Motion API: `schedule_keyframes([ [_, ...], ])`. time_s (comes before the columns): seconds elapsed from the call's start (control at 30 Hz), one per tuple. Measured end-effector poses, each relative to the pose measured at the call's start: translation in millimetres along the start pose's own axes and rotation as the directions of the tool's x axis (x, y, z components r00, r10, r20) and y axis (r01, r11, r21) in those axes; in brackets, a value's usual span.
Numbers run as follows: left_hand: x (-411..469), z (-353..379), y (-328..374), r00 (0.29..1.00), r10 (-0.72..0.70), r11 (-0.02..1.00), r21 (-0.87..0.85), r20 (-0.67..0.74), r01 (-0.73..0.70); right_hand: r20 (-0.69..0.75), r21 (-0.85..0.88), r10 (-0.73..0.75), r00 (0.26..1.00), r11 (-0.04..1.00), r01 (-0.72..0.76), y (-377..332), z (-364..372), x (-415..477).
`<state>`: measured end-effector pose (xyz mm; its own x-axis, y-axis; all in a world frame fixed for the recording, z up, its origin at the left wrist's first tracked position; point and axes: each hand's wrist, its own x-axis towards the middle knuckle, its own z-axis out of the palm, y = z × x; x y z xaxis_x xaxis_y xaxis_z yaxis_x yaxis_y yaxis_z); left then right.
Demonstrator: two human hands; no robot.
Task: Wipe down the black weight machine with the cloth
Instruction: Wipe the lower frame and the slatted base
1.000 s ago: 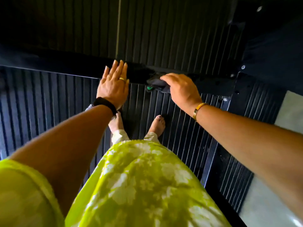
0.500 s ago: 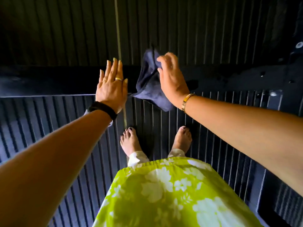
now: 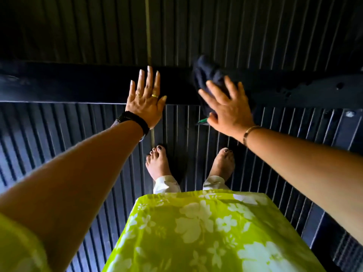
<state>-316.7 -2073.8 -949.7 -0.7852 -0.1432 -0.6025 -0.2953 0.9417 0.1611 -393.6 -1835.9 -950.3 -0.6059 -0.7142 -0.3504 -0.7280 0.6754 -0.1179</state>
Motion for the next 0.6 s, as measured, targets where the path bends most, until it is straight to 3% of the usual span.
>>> schedule_keyframes([
  [0.1, 0, -3, 2, 1.0, -0.013, 1.0, 0.0, 0.024, 0.013, 0.033, 0.139, 0.273, 0.961, 0.951, -0.275, 0, -13, 15],
  [0.17, -1, -2, 3, 0.999, -0.032, 0.999, -0.005, 0.026, 0.033, 0.013, 0.195, 0.384, 0.923, 0.905, -0.379, -21, -20, 38],
  [0.23, 0, 0, 7, 0.999, -0.048, 0.999, -0.015, 0.008, 0.048, 0.057, 0.161, 0.273, 0.96, 0.947, -0.279, -44, -24, 55],
  [0.3, 1, 1, 10, 0.998, -0.059, 0.997, -0.044, -0.02, 0.059, 0.063, 0.11, 0.062, 0.996, 0.992, -0.068, -59, -21, 59],
  [0.4, 0, 3, 13, 0.995, -0.081, 0.994, -0.078, -0.049, 0.077, 0.035, 0.063, -0.114, 0.993, 0.992, 0.112, -56, -12, 45],
  [0.5, 1, 4, 20, 0.99, -0.113, 0.987, -0.123, -0.087, 0.102, 0.049, 0.086, -0.138, 0.989, 0.987, 0.134, -25, -3, 22],
  [0.6, 5, 7, 31, 0.986, -0.101, 0.99, -0.114, -0.135, 0.086, 0.045, 0.104, -0.068, 0.997, 0.993, 0.063, 14, 1, -5],
])
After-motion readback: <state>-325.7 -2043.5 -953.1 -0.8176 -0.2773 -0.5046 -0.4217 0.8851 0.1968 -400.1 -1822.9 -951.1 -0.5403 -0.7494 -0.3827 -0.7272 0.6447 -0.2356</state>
